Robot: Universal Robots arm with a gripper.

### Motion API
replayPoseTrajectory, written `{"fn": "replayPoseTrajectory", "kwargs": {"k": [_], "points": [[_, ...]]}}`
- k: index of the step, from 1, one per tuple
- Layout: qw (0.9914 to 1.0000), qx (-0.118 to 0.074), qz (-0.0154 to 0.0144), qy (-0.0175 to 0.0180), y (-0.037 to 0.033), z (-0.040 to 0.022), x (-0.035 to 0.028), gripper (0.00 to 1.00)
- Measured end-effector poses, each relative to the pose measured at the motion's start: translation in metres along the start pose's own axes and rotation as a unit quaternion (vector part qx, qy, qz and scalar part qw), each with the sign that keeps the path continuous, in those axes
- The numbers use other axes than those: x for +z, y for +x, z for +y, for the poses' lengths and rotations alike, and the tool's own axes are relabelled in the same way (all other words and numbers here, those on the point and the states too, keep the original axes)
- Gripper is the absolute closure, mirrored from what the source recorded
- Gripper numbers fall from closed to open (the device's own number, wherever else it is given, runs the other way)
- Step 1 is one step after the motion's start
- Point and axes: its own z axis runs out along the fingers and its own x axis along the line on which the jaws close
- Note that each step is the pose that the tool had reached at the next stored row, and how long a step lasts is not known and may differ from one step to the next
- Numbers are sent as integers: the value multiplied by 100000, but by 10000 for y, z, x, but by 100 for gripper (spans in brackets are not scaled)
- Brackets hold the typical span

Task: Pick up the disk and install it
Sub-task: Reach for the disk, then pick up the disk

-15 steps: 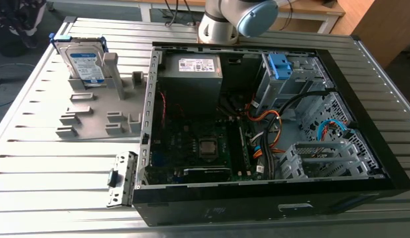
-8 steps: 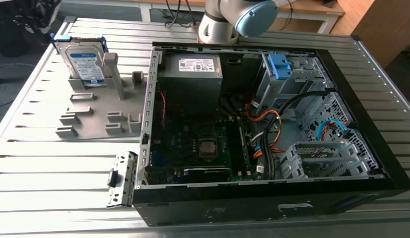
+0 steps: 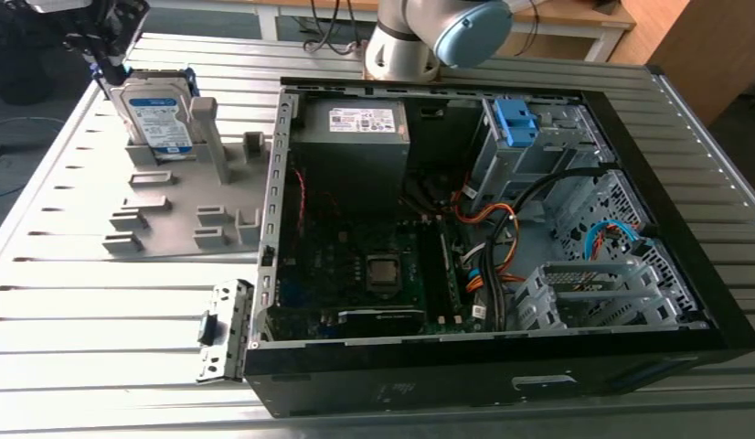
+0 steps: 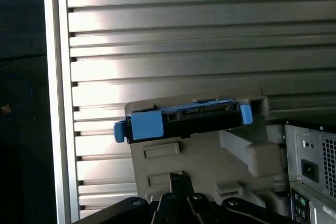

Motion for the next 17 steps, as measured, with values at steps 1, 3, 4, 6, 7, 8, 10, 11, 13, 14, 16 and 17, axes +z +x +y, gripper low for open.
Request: {"fn": "replayPoseTrajectory", "kwargs": {"k": [1, 3, 4, 6, 7, 8, 10, 11, 13, 14, 16, 17], "points": [[100000, -4, 20, 1, -17, 10, 2, 89], [100000, -9, 21, -5, -32, 14, 4, 89], [100000, -1, 25, -2, -34, 14, 4, 89], [100000, -6, 32, 1, -40, 14, 3, 89], [100000, -8, 31, -1, -43, 15, 3, 89], [100000, -7, 30, -1, -45, 15, 3, 89], [100000, -6, 30, -2, -50, 15, 4, 89], [100000, -7, 34, 2, -53, 15, 3, 89], [100000, -7, 32, 1, -58, 16, 3, 89], [100000, -6, 31, 2, -61, 16, 4, 89], [100000, -7, 31, -1, -66, 16, 4, 89], [100000, -5, 29, -2, -69, 17, 4, 89]]}}
